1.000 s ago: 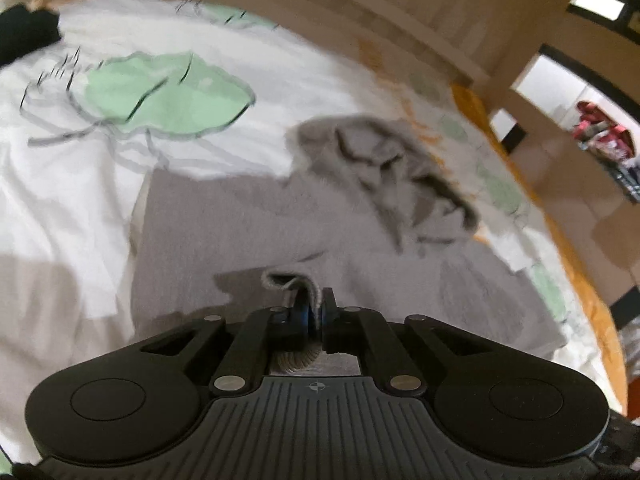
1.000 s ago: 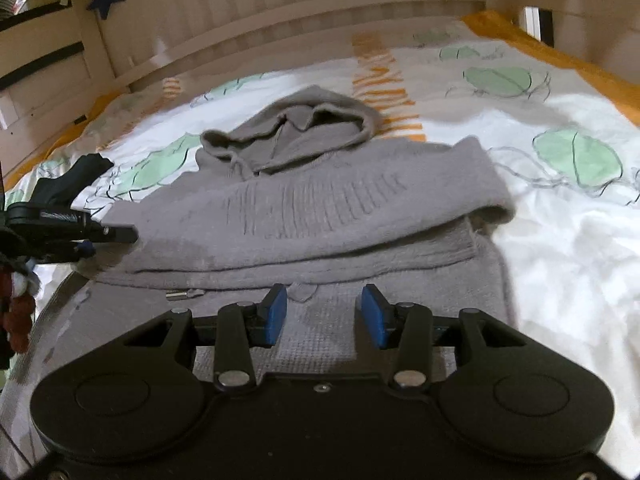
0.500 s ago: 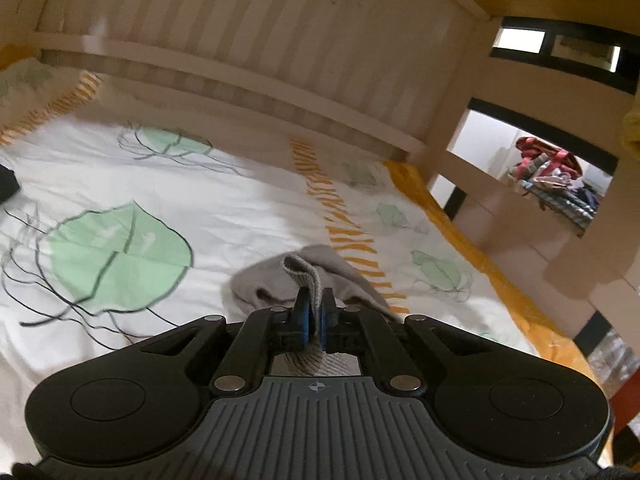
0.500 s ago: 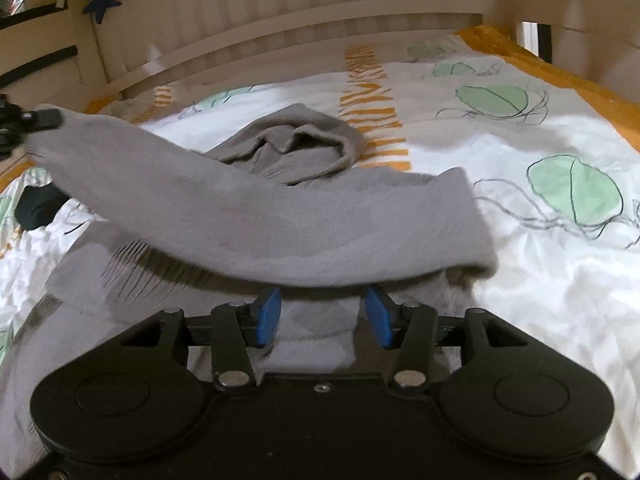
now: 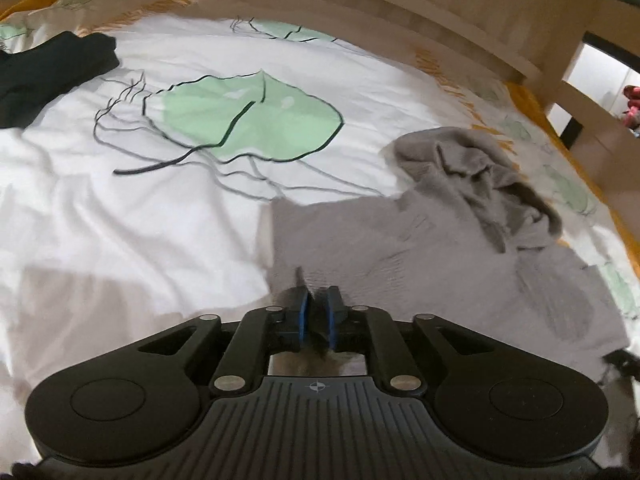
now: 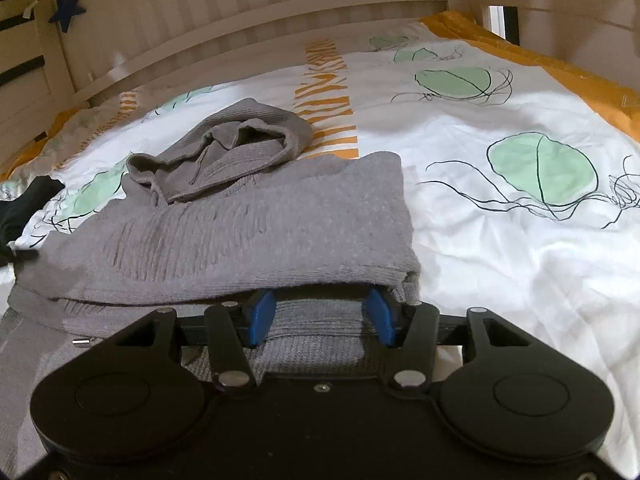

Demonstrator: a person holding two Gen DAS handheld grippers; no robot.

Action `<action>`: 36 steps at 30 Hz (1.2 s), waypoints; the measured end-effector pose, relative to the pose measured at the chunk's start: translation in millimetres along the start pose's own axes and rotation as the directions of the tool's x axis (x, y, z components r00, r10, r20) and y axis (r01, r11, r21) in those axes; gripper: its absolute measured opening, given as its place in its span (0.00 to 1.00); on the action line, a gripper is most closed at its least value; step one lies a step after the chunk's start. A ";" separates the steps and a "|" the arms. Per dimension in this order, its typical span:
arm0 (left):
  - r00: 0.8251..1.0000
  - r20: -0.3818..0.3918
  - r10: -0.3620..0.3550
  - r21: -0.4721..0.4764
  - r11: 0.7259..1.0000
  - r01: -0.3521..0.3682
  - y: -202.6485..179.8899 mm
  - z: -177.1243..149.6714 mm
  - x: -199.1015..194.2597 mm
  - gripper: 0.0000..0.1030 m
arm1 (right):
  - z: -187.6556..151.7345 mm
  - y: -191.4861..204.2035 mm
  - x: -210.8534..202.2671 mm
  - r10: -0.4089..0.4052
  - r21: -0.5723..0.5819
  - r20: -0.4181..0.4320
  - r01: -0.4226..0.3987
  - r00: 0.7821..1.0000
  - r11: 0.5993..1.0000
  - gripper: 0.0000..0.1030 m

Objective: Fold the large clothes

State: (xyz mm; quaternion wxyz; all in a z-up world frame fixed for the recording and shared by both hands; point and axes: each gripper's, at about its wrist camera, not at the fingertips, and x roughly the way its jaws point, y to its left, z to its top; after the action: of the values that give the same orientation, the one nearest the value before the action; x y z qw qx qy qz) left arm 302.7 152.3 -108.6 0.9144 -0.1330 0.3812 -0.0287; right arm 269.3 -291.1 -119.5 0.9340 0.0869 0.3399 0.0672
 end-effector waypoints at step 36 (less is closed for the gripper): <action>0.997 -0.004 0.072 0.178 0.981 -0.070 -54.3 -23.2 -9.2 0.90 | 25.9 4.4 6.4 0.086 -0.014 -0.103 -0.087 0.991 0.996 0.59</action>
State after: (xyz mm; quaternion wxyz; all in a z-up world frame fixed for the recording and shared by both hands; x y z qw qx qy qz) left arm 282.5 96.3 -103.4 0.9211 -0.0368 0.3863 -0.0305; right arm 290.6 -288.6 -103.0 0.9124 0.0894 0.3825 0.1150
